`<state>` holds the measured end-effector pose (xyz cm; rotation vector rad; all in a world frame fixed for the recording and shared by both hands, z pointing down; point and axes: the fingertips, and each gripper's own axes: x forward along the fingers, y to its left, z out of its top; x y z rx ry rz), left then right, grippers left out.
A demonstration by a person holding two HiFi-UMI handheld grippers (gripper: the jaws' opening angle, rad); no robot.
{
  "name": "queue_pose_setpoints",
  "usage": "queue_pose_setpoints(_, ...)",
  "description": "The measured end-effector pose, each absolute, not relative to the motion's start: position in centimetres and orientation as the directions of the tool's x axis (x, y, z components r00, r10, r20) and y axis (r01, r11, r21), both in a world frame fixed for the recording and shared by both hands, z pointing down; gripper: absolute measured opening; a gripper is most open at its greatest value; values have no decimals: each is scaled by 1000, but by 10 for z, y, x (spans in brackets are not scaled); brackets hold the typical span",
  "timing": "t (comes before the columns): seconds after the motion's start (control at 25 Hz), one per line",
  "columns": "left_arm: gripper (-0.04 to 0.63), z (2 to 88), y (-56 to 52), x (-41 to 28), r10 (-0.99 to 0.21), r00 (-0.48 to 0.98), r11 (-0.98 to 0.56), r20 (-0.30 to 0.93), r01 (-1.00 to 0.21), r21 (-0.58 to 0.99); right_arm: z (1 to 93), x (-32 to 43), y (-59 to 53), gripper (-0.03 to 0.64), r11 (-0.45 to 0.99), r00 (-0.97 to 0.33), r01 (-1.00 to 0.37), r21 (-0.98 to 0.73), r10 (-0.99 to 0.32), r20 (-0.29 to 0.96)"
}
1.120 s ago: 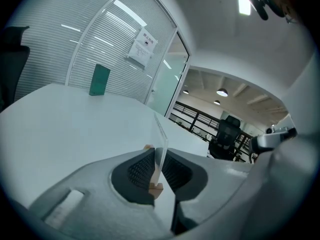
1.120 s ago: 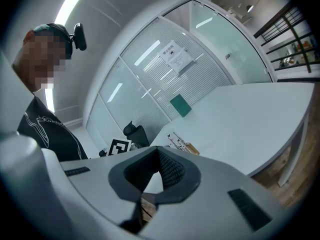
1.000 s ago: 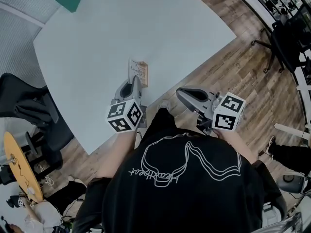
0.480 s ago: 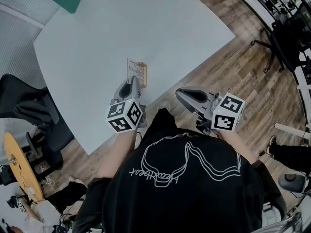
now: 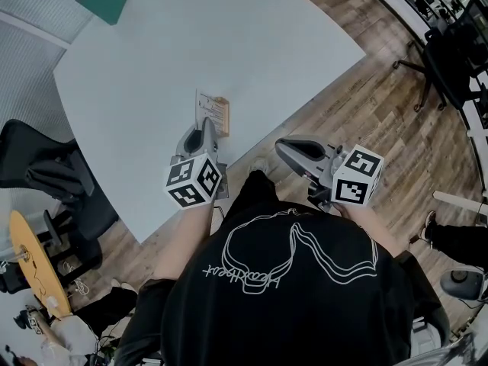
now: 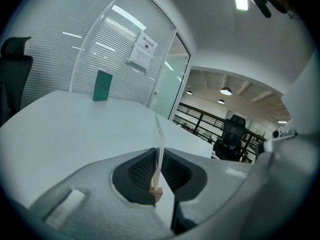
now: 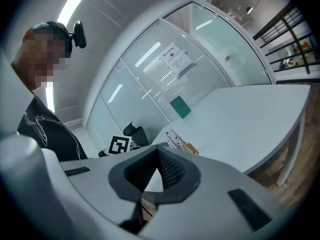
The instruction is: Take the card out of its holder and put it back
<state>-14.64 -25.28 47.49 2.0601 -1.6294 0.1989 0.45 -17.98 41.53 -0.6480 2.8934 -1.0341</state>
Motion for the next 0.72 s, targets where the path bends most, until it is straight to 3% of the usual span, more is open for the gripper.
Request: queue_pose_setpoints(0.72, 26, 420, -239, -159, -930, 224, -161, 290, -961, 224, 405, 22, -164, 9, 688, -886, -435, -580, -444, 138)
